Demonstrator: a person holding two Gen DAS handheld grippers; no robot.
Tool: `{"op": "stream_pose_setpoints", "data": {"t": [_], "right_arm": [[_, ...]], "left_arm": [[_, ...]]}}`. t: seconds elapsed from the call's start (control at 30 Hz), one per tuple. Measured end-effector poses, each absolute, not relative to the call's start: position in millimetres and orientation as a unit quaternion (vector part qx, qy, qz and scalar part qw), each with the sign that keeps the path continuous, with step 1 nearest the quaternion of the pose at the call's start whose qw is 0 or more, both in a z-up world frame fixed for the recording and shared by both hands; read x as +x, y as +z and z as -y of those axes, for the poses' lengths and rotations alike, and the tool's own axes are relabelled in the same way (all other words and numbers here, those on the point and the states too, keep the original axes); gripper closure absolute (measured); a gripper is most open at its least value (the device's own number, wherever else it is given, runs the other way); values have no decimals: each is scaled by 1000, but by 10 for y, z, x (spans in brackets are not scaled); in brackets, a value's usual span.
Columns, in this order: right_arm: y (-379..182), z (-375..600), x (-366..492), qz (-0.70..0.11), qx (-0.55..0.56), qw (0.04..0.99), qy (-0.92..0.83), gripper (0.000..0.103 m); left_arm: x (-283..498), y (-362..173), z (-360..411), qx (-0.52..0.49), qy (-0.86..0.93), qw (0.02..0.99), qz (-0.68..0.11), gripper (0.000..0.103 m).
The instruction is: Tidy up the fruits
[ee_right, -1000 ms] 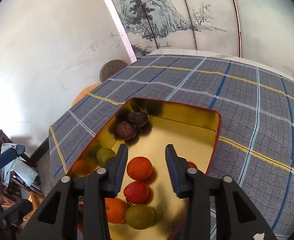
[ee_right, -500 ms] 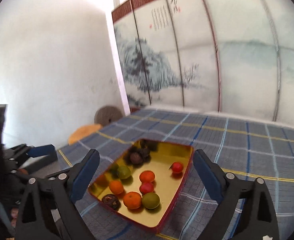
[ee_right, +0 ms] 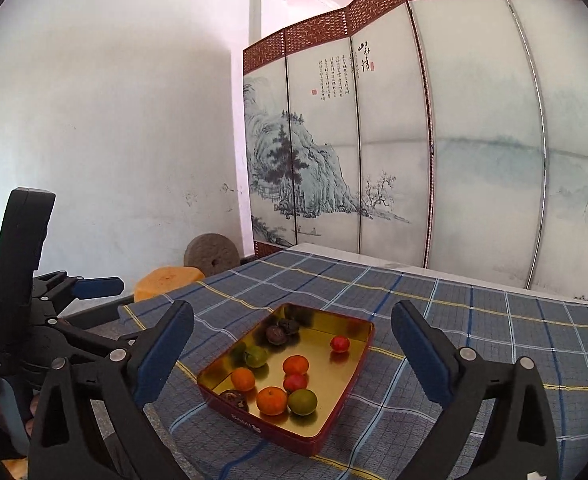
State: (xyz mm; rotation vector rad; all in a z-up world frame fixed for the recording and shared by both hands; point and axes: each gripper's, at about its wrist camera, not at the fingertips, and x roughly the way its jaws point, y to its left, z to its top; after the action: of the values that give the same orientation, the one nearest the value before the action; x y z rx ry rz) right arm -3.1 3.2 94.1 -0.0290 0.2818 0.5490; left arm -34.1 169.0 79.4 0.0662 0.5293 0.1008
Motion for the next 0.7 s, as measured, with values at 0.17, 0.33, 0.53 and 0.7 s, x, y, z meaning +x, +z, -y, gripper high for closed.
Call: {"op": "stream_pose_setpoints", "data": {"t": [0.17, 0.33, 0.53, 0.7], "right_arm": [[1016, -30, -147, -127, -16, 954, 272, 3], [1097, -18, -277, -112, -18, 955, 273, 1], [1134, 14, -340, -106, -16, 956, 274, 1], [1138, 73, -367, -105, -9, 956, 273, 1]], "left_arm": [[-426, 866, -1688, 26, 46, 966, -254, 2], [-501, 925, -1671, 25, 42, 968, -248, 0], [-550, 929, -1592, 37, 35, 969, -242, 0], [-609, 949, -1517, 43, 39, 973, -224, 0]]}}
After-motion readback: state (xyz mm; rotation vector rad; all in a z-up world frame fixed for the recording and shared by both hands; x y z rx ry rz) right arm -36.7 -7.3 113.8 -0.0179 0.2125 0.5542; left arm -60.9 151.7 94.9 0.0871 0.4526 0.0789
